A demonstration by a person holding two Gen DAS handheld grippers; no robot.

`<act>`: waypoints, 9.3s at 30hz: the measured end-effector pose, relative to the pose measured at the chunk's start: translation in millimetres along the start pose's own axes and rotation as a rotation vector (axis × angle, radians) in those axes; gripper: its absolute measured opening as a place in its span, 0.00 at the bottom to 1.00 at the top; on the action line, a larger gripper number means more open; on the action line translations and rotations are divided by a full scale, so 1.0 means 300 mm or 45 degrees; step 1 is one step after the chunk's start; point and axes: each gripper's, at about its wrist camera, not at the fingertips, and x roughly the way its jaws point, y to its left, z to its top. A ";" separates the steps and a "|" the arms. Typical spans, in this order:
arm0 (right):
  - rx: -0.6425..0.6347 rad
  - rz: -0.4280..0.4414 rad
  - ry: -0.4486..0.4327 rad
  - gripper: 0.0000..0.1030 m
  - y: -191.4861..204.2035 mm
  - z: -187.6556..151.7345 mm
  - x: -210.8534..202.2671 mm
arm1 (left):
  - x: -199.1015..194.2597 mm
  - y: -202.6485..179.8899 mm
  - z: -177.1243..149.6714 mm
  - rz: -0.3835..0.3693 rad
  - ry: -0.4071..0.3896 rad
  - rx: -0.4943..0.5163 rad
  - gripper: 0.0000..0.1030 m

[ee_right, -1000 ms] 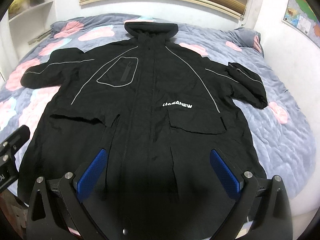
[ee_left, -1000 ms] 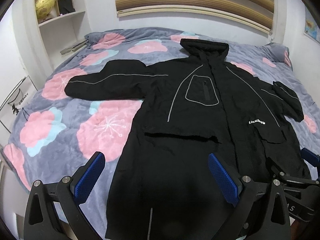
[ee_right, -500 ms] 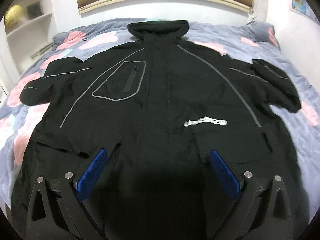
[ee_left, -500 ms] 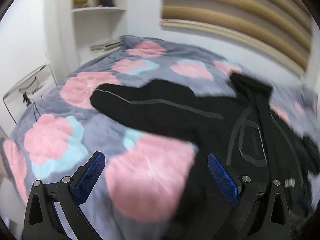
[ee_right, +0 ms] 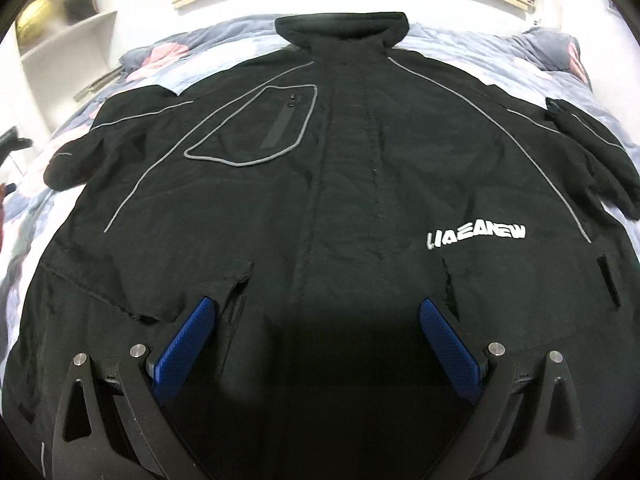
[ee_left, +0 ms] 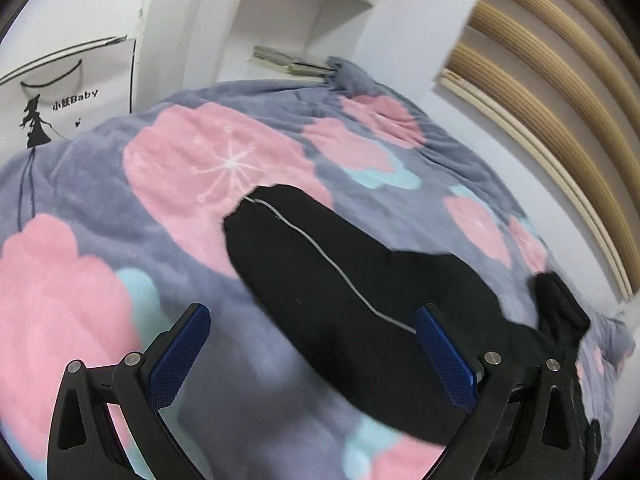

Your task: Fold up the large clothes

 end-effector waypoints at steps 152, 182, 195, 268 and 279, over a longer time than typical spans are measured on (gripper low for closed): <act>0.186 -0.039 0.071 0.43 -0.571 0.555 0.117 | -0.029 -1.055 -0.917 -0.545 0.283 1.008 0.76; 0.328 -0.513 0.057 0.57 -1.168 0.632 0.343 | -0.019 -1.051 -0.930 -0.567 0.246 0.990 0.78; 0.543 -0.567 -0.336 0.22 -1.466 0.564 -0.281 | -0.016 -1.056 -0.930 -0.562 0.245 0.992 0.79; -0.184 0.480 0.198 0.53 0.228 0.702 0.205 | -0.379 -0.635 -0.614 -0.498 0.202 0.827 0.79; 0.075 0.014 0.036 0.66 -0.425 0.679 0.128 | -0.203 -1.001 -0.543 -0.723 0.344 0.784 0.79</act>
